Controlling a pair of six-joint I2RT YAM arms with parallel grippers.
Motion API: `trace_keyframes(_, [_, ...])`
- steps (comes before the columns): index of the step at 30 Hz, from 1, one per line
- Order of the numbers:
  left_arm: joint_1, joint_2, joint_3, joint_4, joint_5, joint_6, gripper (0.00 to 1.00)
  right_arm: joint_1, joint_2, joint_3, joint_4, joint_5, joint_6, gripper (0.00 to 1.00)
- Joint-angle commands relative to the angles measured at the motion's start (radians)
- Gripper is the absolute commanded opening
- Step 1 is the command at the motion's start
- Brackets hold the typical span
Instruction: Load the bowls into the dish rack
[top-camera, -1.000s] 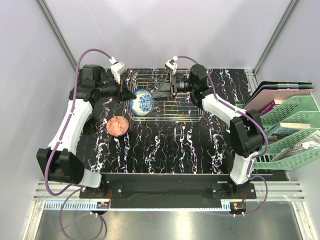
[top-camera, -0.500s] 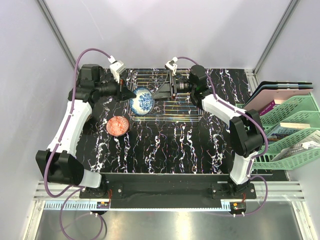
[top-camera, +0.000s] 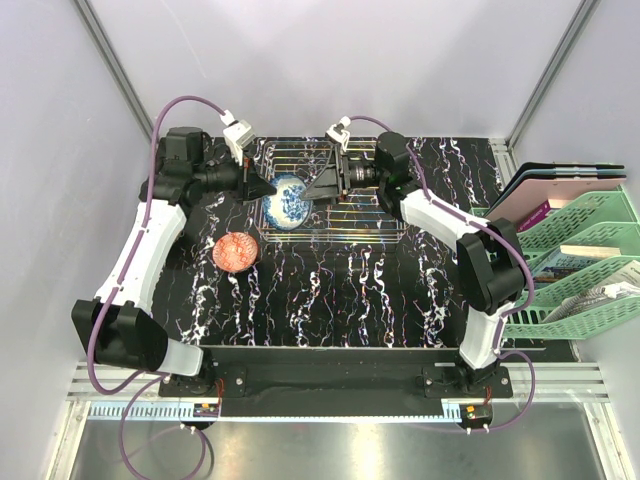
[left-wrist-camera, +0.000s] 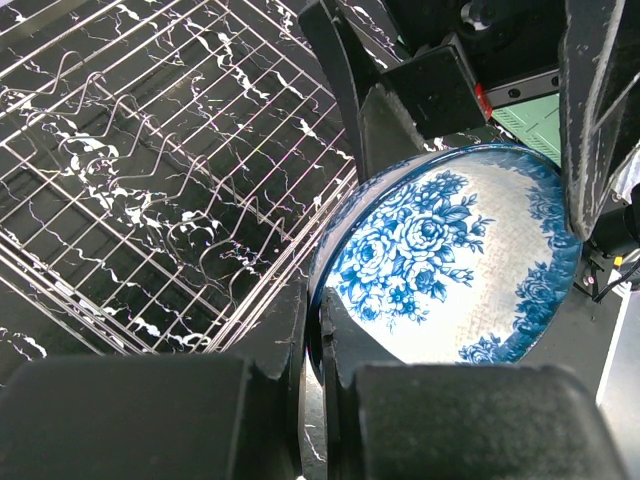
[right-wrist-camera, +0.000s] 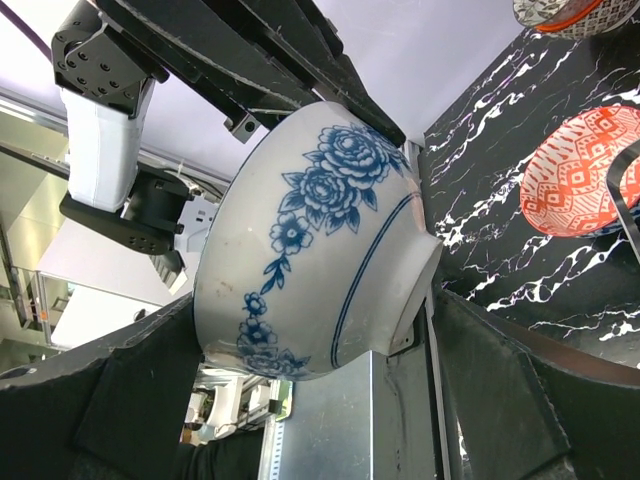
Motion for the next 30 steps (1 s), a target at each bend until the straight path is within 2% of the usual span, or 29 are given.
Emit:
trace_keyframes(1, [-0.012,-0.014,0.04,0.081,0.023,-0.025,0.0,0.01,0.004,0.016,0.058,-0.009,0.018,1.0])
trace_keyframes(11, [-0.016,-0.016,0.019,0.1,0.013,-0.028,0.0,0.01,0.011,0.008,0.214,-0.018,0.148,0.81])
trace_keyframes(13, [-0.018,-0.017,0.016,0.1,0.011,-0.03,0.0,0.01,0.019,0.01,0.245,-0.021,0.173,0.8])
trace_keyframes(17, [-0.016,-0.016,0.016,0.106,0.008,-0.033,0.0,0.01,0.027,0.007,0.267,-0.023,0.191,0.69])
trace_keyframes(18, [-0.018,-0.014,0.017,0.107,0.008,-0.033,0.0,0.011,0.027,0.004,0.268,-0.021,0.193,0.58])
trace_keyframes(20, [-0.018,-0.013,0.019,0.106,0.002,-0.036,0.0,0.01,0.025,0.002,0.27,-0.023,0.194,0.48])
trace_keyframes(21, [-0.016,-0.013,0.019,0.107,-0.001,-0.036,0.0,0.01,0.024,-0.001,0.271,-0.023,0.196,0.37])
trace_keyframes(24, [-0.016,-0.011,0.022,0.11,-0.014,-0.042,0.0,0.01,0.024,-0.002,0.274,-0.023,0.201,0.21])
trace_keyframes(25, [-0.016,-0.008,0.022,0.11,-0.017,-0.043,0.0,0.01,0.024,-0.004,0.274,-0.026,0.201,0.12])
trace_keyframes(27, [-0.016,-0.01,0.022,0.113,-0.023,-0.044,0.1,0.008,0.02,-0.007,0.273,-0.026,0.197,0.03])
trace_keyframes(28, [-0.016,-0.011,0.023,0.112,-0.027,-0.044,0.27,0.01,0.02,-0.007,0.267,-0.026,0.193,0.0])
trace_keyframes(30, [-0.018,-0.013,0.023,0.112,-0.038,-0.044,0.42,0.011,0.017,-0.007,0.248,-0.026,0.178,0.0])
